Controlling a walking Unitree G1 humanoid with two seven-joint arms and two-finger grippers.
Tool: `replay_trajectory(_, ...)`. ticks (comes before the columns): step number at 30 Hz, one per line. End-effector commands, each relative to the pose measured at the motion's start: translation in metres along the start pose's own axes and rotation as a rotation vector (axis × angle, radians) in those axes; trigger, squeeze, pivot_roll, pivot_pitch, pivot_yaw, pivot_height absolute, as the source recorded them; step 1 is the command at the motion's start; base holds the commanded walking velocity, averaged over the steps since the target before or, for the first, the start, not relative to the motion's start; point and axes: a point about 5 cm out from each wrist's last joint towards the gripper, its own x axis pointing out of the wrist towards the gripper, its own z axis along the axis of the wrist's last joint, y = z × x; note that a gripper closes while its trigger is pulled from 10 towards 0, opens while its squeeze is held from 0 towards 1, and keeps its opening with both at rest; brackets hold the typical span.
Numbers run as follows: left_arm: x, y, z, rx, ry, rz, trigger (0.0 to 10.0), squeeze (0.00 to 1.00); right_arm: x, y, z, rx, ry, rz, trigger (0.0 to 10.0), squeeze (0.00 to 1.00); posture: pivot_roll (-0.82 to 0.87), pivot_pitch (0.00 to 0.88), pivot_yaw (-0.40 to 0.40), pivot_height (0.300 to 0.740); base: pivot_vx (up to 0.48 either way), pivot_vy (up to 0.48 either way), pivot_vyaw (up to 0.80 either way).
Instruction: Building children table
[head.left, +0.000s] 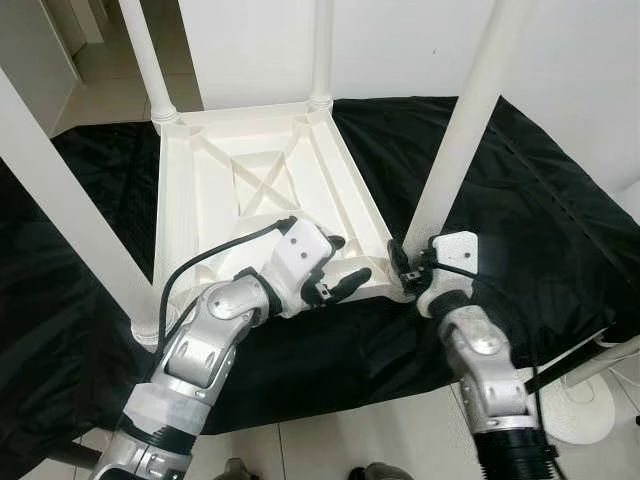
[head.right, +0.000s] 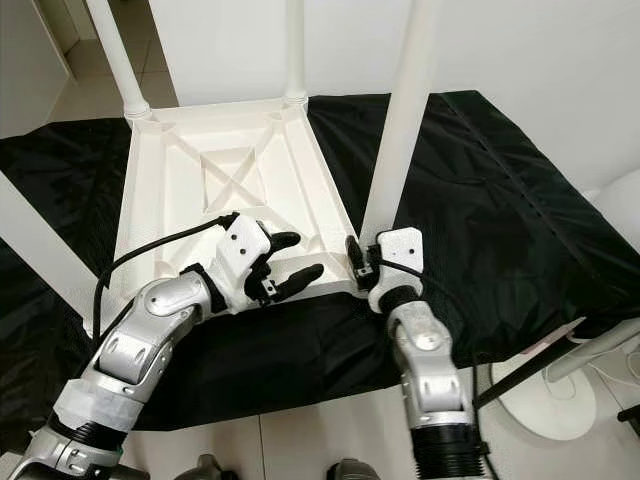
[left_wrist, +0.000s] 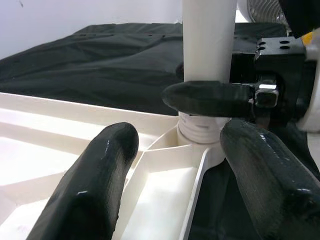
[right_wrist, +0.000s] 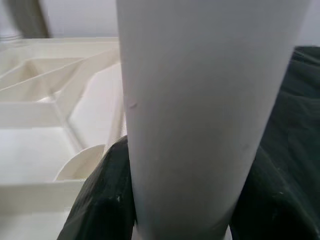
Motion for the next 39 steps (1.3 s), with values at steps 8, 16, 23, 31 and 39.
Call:
replay_trajectory(8, 0.000, 0.004, -0.002, 0.012, 0.016, 0.025, 10.0, 0.00, -0.002, 0.018, -0.004, 0.053, 0.056, -0.077, 10.0, 0.00, -0.11, 0.000, 0.019, 0.740, 0.000, 0.000, 0.00)
replay_trajectory(16, 0.001, 0.003, -0.002, 0.012, 0.014, 0.018, 10.0, 0.00, -0.006, 0.008, -0.001, 0.019, 0.028, -0.042, 10.0, 1.00, -0.12, 0.000, 0.029, 0.740, 0.000, 0.000, 0.00)
replay_trajectory(23, -0.001, 0.004, -0.003, 0.008, 0.017, 0.022, 10.0, 0.00, -0.012, -0.004, 0.003, 0.002, -0.004, 0.093, 10.0, 0.00, -0.11, 0.005, 0.028, 0.740, 0.000, 0.000, 0.00)
replay_trajectory(31, -0.002, 0.003, -0.002, 0.005, 0.019, 0.024, 10.0, 0.00, -0.013, -0.036, 0.004, -0.047, -0.012, 0.338, 10.0, 0.00, -0.10, 0.015, 0.030, 0.740, 0.000, 0.000, 0.00)
replay_trajectory(39, -0.001, 0.003, -0.001, 0.004, 0.019, 0.016, 10.0, 0.00, -0.001, -0.050, 0.005, -0.107, 0.021, 0.504, 10.0, 0.00, -0.10, 0.024, 0.042, 0.740, 0.000, 0.000, 0.00)
